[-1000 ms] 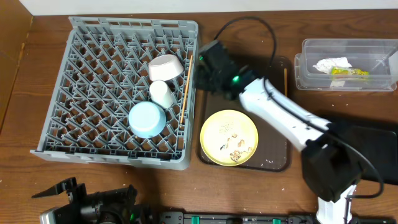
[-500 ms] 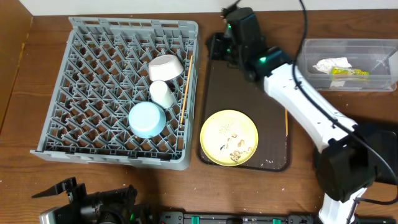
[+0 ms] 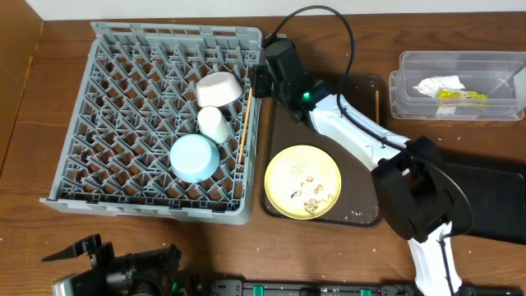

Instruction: Sort waste into correct bins and load items into the dishwasher

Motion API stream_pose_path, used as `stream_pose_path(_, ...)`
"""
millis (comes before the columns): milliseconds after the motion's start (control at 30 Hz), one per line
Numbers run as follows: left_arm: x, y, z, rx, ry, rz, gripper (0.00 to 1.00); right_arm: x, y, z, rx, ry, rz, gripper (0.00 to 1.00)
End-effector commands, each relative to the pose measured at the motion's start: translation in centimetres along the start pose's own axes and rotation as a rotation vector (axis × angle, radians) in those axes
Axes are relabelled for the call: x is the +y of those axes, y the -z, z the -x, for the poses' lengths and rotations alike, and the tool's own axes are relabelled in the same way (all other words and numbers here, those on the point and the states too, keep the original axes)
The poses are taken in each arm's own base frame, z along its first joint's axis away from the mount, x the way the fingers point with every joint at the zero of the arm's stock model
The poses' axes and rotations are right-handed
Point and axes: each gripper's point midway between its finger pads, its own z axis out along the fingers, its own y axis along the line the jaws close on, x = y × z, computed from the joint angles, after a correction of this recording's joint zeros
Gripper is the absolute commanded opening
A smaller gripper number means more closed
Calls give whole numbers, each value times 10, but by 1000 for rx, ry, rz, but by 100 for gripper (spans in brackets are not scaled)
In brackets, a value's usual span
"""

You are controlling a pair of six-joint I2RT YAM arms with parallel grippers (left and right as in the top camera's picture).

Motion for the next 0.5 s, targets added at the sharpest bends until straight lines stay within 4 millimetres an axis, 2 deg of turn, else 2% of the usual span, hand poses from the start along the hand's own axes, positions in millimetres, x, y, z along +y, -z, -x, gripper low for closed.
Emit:
stream_pose_path(0,10,0,3,15,21,51,95,-5,7,18,-58,24,-43,36)
stream_pose_path(267,10,0,3,15,21,51,95,17,3,1,-11,44,30,36)
stream_pose_path(467,10,0,3,15,21,51,95,15,-7,-11,-4,53,0,33)
